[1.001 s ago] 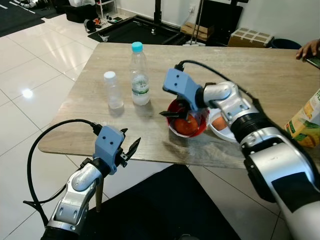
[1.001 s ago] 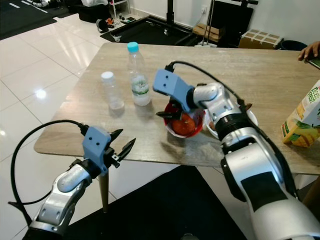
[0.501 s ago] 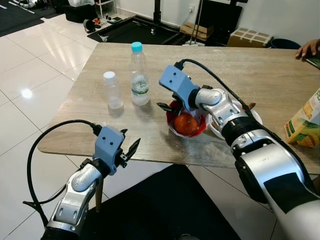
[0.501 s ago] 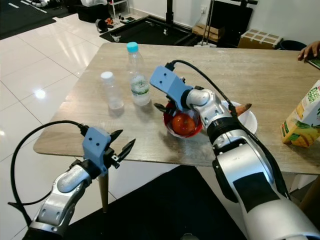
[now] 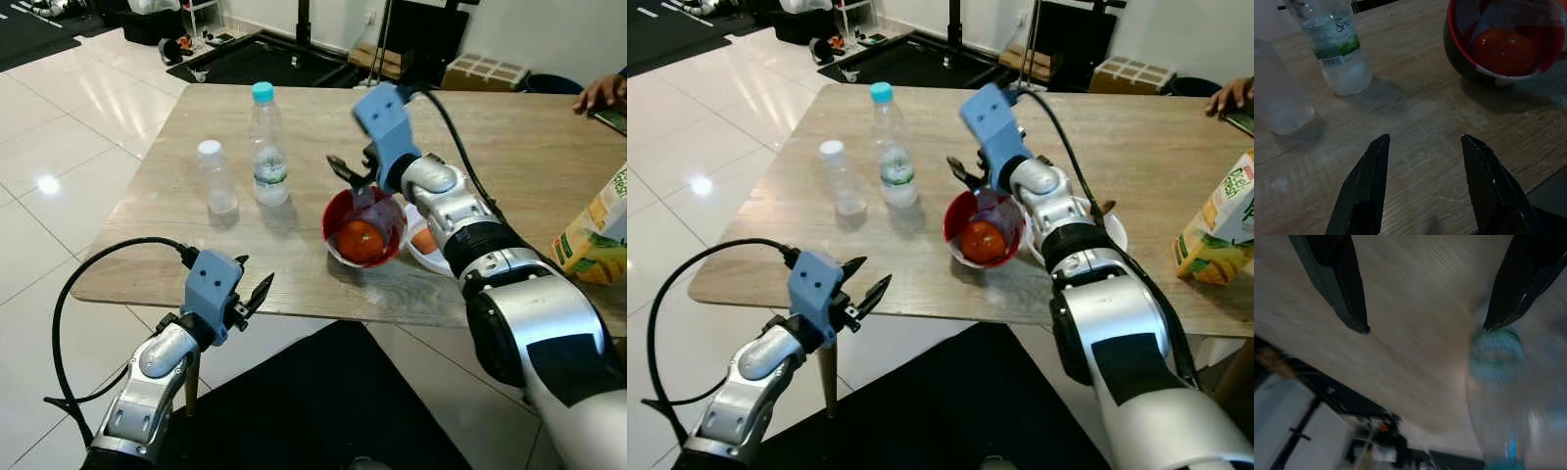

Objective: Restocking fridge

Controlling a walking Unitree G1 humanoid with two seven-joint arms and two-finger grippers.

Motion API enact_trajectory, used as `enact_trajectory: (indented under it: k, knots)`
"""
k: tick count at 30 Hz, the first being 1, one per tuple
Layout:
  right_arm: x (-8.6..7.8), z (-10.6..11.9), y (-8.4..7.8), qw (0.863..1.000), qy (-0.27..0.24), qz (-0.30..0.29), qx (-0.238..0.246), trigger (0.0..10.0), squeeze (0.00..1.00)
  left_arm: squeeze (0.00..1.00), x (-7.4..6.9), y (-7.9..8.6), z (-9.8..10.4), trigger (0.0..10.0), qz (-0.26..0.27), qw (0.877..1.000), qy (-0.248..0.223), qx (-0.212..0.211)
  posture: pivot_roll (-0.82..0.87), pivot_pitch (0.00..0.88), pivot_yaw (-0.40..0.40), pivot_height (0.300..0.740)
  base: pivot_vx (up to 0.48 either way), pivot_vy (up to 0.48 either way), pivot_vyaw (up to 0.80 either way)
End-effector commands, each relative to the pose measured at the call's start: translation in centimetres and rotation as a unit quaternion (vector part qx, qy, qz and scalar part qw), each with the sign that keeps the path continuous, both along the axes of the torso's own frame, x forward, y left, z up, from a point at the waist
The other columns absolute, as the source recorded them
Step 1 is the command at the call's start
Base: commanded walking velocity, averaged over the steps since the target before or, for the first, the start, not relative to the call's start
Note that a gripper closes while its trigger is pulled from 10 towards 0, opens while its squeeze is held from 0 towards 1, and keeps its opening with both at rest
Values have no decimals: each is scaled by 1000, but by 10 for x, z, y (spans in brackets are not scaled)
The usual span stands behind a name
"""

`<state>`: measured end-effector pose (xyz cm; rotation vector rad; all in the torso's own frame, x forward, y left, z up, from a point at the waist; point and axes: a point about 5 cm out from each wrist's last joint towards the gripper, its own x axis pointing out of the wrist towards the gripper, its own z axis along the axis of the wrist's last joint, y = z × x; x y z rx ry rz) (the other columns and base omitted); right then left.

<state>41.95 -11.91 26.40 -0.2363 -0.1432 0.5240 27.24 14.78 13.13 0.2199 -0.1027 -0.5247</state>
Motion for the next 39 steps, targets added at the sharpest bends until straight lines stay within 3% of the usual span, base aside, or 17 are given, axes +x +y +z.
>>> enact_trajectory:
  k: [1, 2, 4, 6, 12, 13, 14, 15, 16, 17, 21, 22, 23, 29, 39]
  knots:
    - [-1, 1, -2, 998, 10, 11, 69, 10000, 0, 0, -1, 0, 1, 10000, 3, 1000, 1, -10, -121, 134, 3, 740, 0, 0, 0]
    - [-1, 1, -2, 998, 10, 11, 69, 10000, 0, 0, -1, 0, 1, 10000, 3, 1000, 1, -10, -121, 134, 3, 740, 0, 0, 0]
    - [-3, -3, -7, 989, 25, 26, 144, 10000, 0, 0, -2, -2, 3, 10000, -2, 1000, -2, -18, -123, 133, 6, 740, 0, 0, 0]
    - [-6, -10, -5, 980, 36, 54, 189, 10000, 0, 0, -1, -3, 5, 10000, -7, 1000, -6, -25, -122, 133, 13, 740, 0, 0, 0]
    - [-15, -29, 5, 969, 56, 110, 215, 10000, 0, 0, 0, -5, 8, 10000, -14, 999, -11, -31, -124, 132, 21, 740, 0, 0, 0]
    - [-18, -34, 8, 965, 63, 125, 221, 7922, 0, 0, 0, -6, 9, 10000, -18, 999, -12, -32, -124, 132, 22, 740, 0, 0, 0]
    - [-18, -34, 8, 965, 63, 125, 221, 7922, 0, 0, 0, -6, 9, 10000, -18, 999, -12, -32, -124, 132, 22, 740, 0, 0, 0]
    - [-21, -38, 9, 962, 69, 137, 227, 1569, 0, 0, 1, -7, 10, 10000, -22, 999, -14, -34, -125, 133, 22, 740, 0, 0, 0]
    - [-21, -38, 9, 962, 69, 137, 227, 1569, 0, 0, 1, -7, 10, 10000, -22, 999, -14, -34, -125, 133, 22, 740, 0, 0, 0]
    - [-22, -40, 10, 959, 73, 142, 234, 0, 0, 0, 1, -8, 10, 10000, -24, 999, -14, -34, -126, 134, 22, 740, 0, 0, 0]
    - [-22, -41, 9, 958, 73, 138, 239, 0, 0, 0, 2, -9, 10, 10000, -27, 999, -15, -34, -130, 133, 22, 740, 0, 0, 0]
    - [-21, -41, 8, 958, 73, 131, 244, 3137, 0, 0, 2, -9, 10, 10000, -28, 999, -15, -33, -131, 132, 21, 740, 0, 0, 0]
    - [-18, -43, 3, 961, 71, 96, 251, 10000, 0, 0, 2, -11, 10, 10000, -31, 999, -15, -32, -130, 132, 20, 740, 0, 0, 0]
    - [-15, -46, -3, 964, 74, 57, 250, 10000, 0, 0, 1, -11, 10, 10000, -32, 999, -13, -32, -127, 131, 19, 740, 0, 0, 0]
    - [-15, -62, -1, 981, 87, 8, 172, 10000, 0, 0, 1, -12, 15, 10000, -34, 998, -29, -47, -122, 138, 17, 740, 0, 0, 0]
